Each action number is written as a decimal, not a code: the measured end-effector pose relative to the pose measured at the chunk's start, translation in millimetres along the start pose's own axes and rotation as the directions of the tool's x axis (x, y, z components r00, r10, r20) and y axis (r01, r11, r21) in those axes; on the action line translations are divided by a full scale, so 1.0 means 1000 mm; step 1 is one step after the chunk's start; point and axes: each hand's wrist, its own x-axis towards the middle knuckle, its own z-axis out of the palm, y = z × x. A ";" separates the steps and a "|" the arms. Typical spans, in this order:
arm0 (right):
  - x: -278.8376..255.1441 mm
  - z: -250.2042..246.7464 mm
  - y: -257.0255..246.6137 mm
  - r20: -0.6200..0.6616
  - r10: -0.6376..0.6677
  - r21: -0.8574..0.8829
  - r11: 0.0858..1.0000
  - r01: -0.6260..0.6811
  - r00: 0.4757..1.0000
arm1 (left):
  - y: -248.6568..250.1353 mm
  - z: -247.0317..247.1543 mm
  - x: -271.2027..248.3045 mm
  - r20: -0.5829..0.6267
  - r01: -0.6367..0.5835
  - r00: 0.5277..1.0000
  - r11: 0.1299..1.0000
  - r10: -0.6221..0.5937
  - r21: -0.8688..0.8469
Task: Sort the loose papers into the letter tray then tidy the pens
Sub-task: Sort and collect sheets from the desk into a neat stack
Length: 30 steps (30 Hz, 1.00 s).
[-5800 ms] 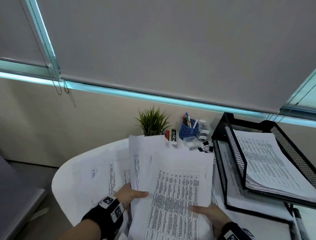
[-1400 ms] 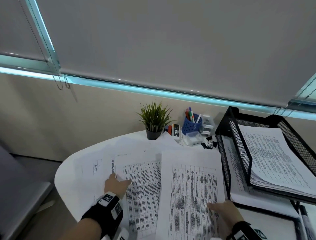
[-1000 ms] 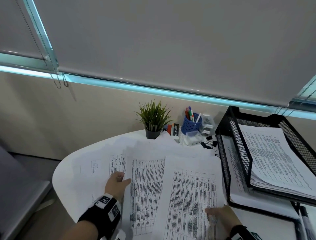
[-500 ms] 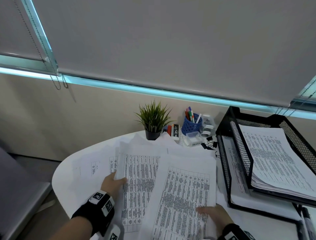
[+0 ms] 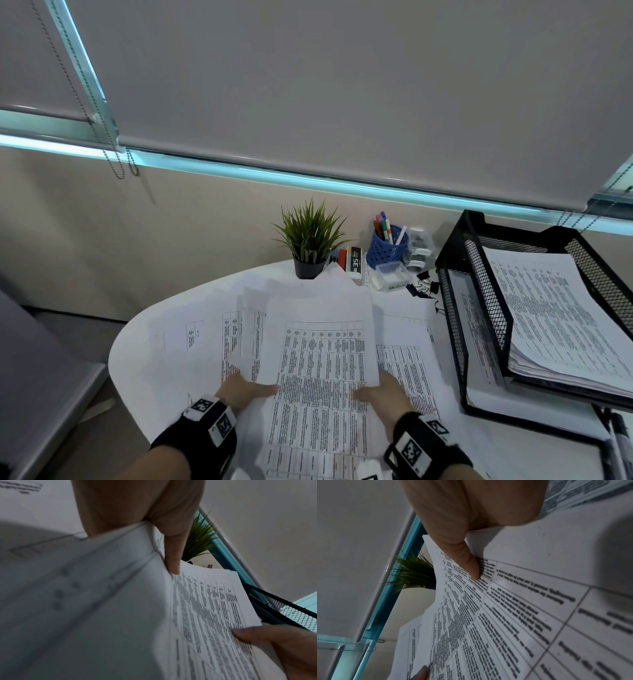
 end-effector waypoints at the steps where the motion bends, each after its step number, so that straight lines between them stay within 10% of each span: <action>1: 0.000 0.003 -0.001 0.008 -0.015 0.001 1.000 0.015 1.000 | -0.001 0.000 0.002 -0.022 0.001 1.000 1.000 -0.001 0.014; 5: 0.000 0.004 -0.003 -0.004 -0.078 -0.025 0.997 0.078 0.997 | -0.005 0.001 0.005 -0.091 -0.034 0.995 0.999 0.036 0.018; 13: 0.002 -0.058 0.022 -0.417 -0.062 -0.335 0.938 -0.090 0.907 | -0.014 -0.031 0.008 -0.153 -0.123 0.983 0.986 0.105 -0.116; 21: 0.005 -0.070 0.028 -0.307 0.087 -0.068 0.991 -0.113 0.948 | -0.015 -0.038 0.003 -0.179 -0.232 0.965 0.946 0.194 -0.225; 30: -0.008 -0.099 0.002 -0.498 -0.144 -0.286 0.958 -0.005 0.855 | -0.014 -0.040 0.002 -0.207 -0.218 0.965 0.935 0.162 -0.279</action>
